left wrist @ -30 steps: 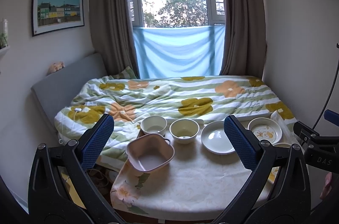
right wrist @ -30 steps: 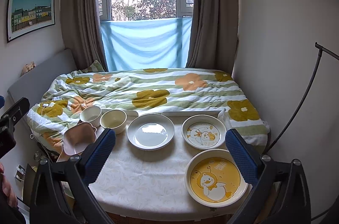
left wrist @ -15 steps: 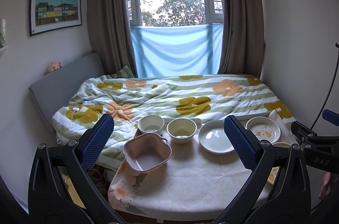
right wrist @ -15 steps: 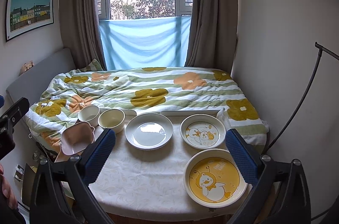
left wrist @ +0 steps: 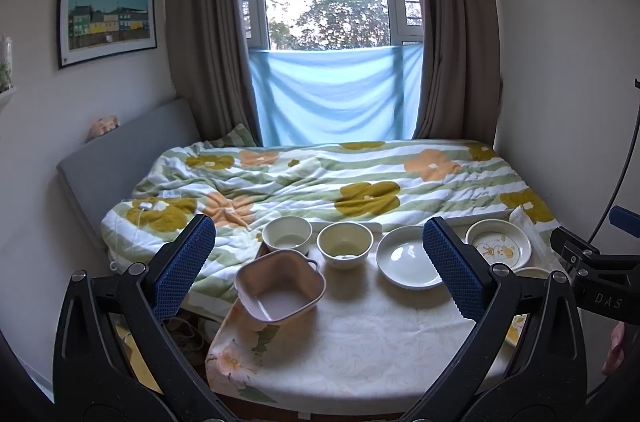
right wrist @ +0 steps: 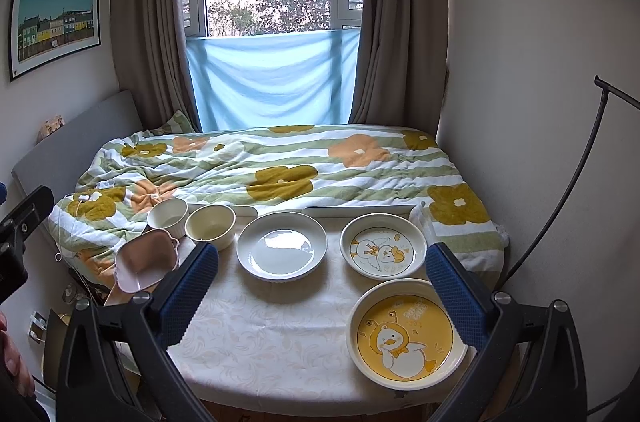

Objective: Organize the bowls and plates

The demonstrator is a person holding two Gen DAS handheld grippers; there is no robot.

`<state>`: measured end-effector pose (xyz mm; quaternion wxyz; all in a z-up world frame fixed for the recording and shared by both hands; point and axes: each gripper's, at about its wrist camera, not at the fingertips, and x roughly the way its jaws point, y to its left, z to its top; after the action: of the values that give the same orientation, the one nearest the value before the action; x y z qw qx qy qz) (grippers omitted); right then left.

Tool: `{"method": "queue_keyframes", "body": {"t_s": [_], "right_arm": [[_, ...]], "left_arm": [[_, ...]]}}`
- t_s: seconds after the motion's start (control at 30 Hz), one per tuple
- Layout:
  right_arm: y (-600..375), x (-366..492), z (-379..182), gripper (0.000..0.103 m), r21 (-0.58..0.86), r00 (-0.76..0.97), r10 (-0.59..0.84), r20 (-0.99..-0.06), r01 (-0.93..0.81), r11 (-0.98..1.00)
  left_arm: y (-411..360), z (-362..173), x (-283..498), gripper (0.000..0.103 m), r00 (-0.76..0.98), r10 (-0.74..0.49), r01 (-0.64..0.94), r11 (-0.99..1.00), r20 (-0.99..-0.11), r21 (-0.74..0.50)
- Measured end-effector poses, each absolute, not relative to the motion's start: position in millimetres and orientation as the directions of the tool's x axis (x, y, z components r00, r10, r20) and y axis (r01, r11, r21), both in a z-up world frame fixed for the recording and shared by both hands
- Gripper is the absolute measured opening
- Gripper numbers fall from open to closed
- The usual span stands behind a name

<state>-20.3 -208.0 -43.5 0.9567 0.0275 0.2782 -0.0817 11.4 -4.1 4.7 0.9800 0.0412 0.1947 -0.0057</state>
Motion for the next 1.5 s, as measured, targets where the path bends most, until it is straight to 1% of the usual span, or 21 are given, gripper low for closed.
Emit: {"method": "queue_keyframes", "body": {"t_s": [0.77,0.93,1.3,1.4,1.5], "right_arm": [[-211,-20,-43,0.103,0.012,0.833,-0.141,-0.535,0.175,0.985],[-212,-20,-43,0.103,0.013,0.833,-0.141,-0.535,0.175,0.985],[-213,-21,-45,0.103,0.007,0.833,-0.15,-0.533,0.182,0.983],[-216,-21,-45,0.103,0.009,0.825,-0.161,-0.542,0.197,0.98],[-224,-25,-46,0.103,0.015,0.808,-0.175,-0.562,0.222,0.975]], "left_arm": [[-12,6,8,0.103,0.925,0.011,0.025,0.996,-0.379,0.088],[-16,6,8,0.103,0.926,0.026,0.015,0.994,-0.376,0.107],[-19,9,2,0.103,0.935,0.026,0.016,0.993,-0.354,0.116],[-21,10,8,0.103,0.928,0.013,0.034,0.992,-0.372,0.119],[-30,9,22,0.103,0.905,-0.038,0.095,0.989,-0.423,0.113]]}}
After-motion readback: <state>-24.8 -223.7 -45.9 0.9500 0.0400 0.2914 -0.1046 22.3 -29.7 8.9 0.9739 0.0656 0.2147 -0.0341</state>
